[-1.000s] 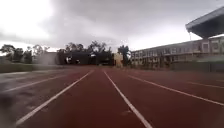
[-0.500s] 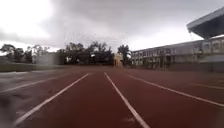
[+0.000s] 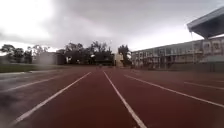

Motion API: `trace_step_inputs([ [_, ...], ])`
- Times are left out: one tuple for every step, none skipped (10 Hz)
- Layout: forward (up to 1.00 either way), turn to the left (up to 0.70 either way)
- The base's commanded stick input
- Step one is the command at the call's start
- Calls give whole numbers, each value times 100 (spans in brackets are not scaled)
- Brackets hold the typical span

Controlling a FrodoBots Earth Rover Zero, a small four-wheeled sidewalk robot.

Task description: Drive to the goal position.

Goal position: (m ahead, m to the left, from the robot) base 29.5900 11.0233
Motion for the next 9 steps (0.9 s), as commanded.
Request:
trace_step_inputs([
  [45, 0],
  [45, 0],
  [45, 0],
  [45, 0],
  [45, 0],
  [45, 0],
  [45, 0],
  [45, 0],
  [45, 0],
])
